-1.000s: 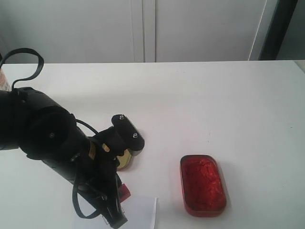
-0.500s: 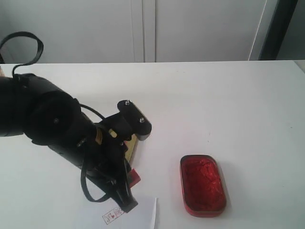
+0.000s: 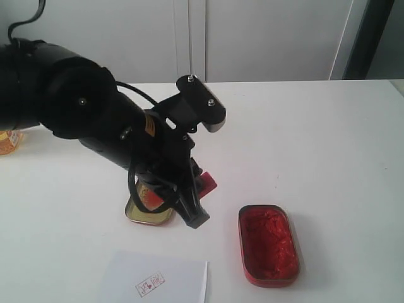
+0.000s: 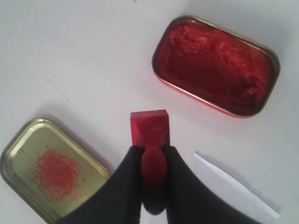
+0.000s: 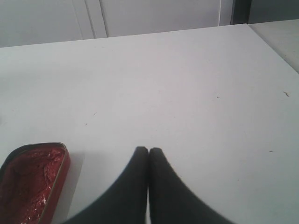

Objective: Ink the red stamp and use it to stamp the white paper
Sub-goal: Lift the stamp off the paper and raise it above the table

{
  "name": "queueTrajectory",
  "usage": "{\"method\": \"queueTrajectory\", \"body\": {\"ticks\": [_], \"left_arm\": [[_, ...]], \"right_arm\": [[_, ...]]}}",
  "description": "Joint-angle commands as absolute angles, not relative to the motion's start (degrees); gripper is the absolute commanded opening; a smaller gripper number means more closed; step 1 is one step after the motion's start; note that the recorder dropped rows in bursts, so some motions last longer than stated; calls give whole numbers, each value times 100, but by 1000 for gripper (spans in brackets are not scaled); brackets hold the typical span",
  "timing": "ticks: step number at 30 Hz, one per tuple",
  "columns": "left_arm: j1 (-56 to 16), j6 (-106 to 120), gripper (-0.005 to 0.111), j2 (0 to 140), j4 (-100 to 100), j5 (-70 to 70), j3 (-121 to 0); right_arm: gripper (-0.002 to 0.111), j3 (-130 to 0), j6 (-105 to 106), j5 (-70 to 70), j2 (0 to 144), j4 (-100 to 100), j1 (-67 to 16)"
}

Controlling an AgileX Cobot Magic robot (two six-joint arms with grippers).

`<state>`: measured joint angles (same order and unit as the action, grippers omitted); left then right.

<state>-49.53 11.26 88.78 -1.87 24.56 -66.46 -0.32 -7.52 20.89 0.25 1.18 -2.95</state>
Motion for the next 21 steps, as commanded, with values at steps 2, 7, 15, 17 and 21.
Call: {"method": "queueTrajectory", "body": {"ticks": [2,7,15,17,21], "left_arm": [[-4979,1199,0,8975,-185,2493,-7018],[-4852,1199,0,9250,-185,2548,-7280],[-4250,1199,0,9910,-860,2720,-7938],[-4122,1199,0,10064,-984,2815,-8157],[-3904,1564,0,10406,-1593,3169,-8518]], "right_arm": [[0,0,-770,2006,0,123,-280],[0,0,-770,2006,0,123,-280],[0,0,-770,2006,0,123,-280],[0,0,-770,2006,0,123,-280],[0,0,-770,2006,0,123,-280]]}}
